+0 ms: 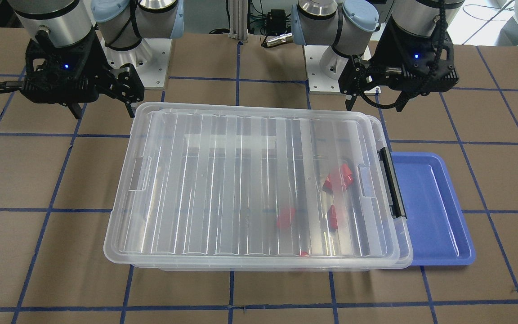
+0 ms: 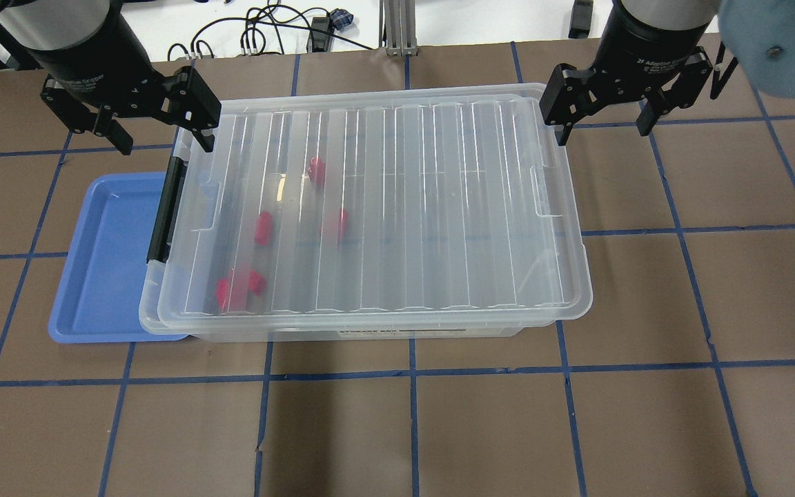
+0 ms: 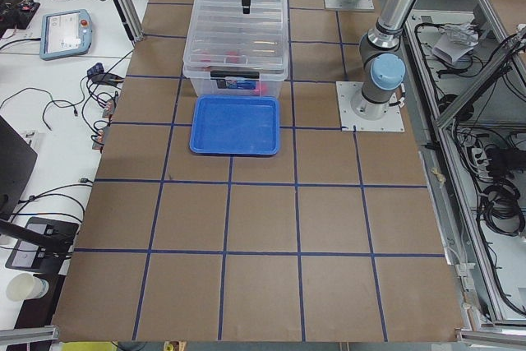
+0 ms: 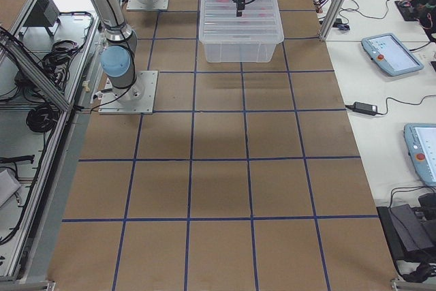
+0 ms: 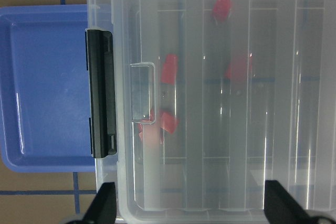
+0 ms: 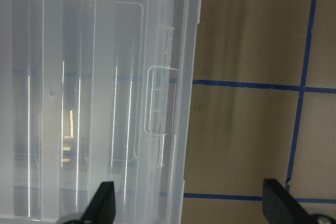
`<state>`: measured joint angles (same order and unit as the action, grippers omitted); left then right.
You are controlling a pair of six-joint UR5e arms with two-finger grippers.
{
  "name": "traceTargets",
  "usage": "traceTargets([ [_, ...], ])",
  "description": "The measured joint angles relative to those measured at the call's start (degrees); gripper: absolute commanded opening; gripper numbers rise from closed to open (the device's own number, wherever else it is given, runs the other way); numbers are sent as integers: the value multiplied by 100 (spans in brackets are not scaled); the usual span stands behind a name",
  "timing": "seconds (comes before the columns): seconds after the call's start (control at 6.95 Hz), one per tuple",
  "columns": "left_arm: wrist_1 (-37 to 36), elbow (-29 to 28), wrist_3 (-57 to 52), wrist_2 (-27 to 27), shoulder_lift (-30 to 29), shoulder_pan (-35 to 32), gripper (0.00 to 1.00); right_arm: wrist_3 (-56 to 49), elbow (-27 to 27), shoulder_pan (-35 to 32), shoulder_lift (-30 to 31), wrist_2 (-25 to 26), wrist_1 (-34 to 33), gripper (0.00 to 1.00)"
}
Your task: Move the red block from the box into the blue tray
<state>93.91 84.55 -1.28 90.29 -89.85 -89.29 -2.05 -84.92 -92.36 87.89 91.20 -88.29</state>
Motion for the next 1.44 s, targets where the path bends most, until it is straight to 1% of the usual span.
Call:
traceTargets([
  [0.29,4,20,20,-29,-10,17,100,3,0,-1,0,3,-1,100],
  [0.86,21,3,392,-32,7,65,100,3,-6,1,0,2,-12,100],
  [1.44,17,38,426,-43,-11,52,100,6,-31,0,0,-5,-6,100],
])
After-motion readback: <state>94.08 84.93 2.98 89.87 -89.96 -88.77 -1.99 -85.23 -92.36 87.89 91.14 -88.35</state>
